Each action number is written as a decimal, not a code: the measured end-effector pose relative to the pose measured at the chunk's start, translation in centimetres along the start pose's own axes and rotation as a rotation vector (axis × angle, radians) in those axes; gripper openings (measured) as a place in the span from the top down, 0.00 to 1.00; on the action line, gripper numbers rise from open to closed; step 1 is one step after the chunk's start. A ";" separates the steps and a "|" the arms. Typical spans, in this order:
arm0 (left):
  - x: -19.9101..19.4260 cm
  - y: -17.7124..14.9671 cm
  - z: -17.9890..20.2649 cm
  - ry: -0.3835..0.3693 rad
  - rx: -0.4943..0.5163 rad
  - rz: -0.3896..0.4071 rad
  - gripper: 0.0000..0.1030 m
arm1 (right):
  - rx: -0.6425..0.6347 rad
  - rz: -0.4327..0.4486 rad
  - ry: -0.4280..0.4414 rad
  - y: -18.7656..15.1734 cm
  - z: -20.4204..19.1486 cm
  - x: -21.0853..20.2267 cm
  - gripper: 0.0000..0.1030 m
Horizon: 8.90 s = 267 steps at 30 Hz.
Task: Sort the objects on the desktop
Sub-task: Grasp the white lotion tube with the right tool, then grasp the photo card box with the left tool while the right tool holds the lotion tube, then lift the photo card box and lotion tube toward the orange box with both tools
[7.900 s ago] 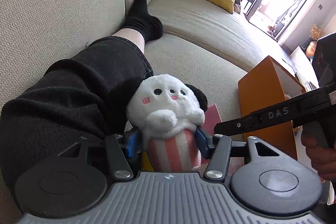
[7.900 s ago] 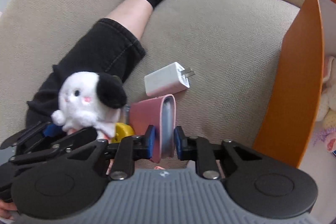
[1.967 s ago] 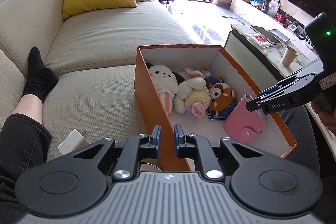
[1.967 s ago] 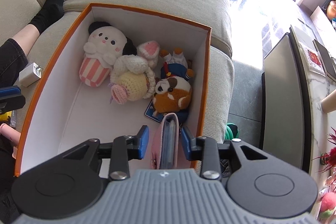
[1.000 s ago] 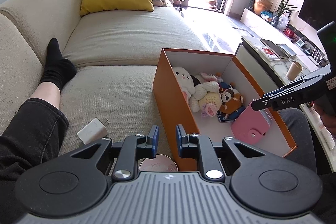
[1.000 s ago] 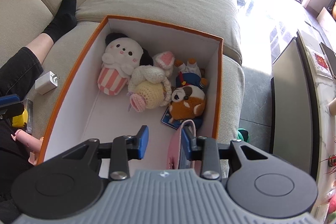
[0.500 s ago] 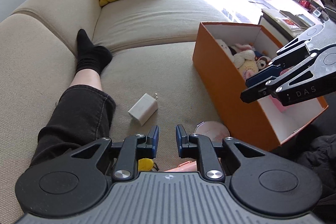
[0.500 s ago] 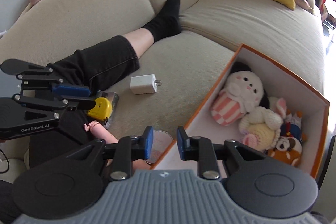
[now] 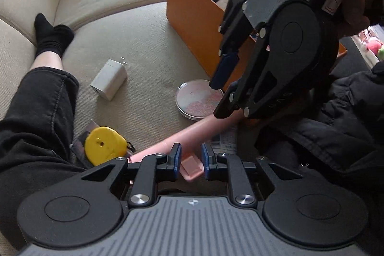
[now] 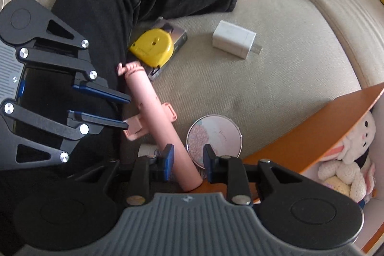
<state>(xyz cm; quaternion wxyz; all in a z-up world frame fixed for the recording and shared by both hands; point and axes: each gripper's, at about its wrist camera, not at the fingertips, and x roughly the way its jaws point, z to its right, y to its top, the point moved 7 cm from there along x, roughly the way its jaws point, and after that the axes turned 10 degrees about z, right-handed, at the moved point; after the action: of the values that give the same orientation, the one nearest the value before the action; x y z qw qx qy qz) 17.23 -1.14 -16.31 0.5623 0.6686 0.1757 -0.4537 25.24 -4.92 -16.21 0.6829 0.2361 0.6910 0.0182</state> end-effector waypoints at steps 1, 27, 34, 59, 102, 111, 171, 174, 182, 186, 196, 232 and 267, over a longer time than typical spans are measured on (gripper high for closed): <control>0.4 -0.3 0.4 -0.021 -0.004 -0.007 0.78 | -0.024 -0.021 0.009 -0.1 -0.3 0.4 0.61; 6.8 -1.9 3.5 -0.044 -0.036 -0.134 0.51 | -0.060 -0.008 -0.086 0.4 2.1 -0.5 0.55; 2.7 -1.5 3.1 -0.055 -0.084 -0.058 0.52 | -0.035 0.022 -0.080 0.6 2.5 -0.8 0.55; -2.9 5.6 -8.7 0.124 -0.361 0.295 0.52 | -0.006 0.158 -0.009 4.2 2.2 -0.8 0.57; 3.1 0.3 -9.7 0.182 -0.266 -0.101 0.69 | -0.001 0.280 -0.089 5.8 5.9 -3.8 0.98; 3.1 0.3 -11.0 0.310 -0.329 -0.144 0.53 | 0.023 0.243 -0.106 4.4 6.6 -3.4 0.91; 7.4 3.8 -11.9 0.293 -0.605 -0.222 0.27 | 0.102 0.282 -0.107 3.3 6.8 -3.0 0.94; 7.2 4.2 -12.2 0.301 -0.612 -0.212 0.40 | 0.105 0.286 -0.105 3.4 6.8 -3.1 0.94; 4.6 3.9 -13.3 0.265 -0.632 -0.164 0.69 | 0.114 0.293 -0.129 3.4 7.4 -4.0 0.96; 3.8 3.0 -14.7 0.294 -0.634 -0.180 0.74 | 0.116 0.269 -0.137 3.3 7.3 -3.5 0.95; 6.3 3.5 -15.9 0.257 -0.598 -0.262 0.73 | 0.155 0.247 -0.147 3.4 8.2 -2.9 0.90; -6.7 8.0 -7.3 0.204 -0.419 0.172 0.75 | 0.213 0.482 -0.237 2.7 5.6 -13.1 0.98; -7.0 13.5 -3.6 0.082 -0.432 0.405 0.75 | 0.392 0.580 -0.299 -0.4 6.6 -17.9 0.89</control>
<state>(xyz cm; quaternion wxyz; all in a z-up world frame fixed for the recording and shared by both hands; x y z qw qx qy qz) 25.08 -0.10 -2.82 0.7630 0.5729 0.1537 -0.2568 30.63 -13.50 -0.03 0.6846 0.5482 0.4785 0.0436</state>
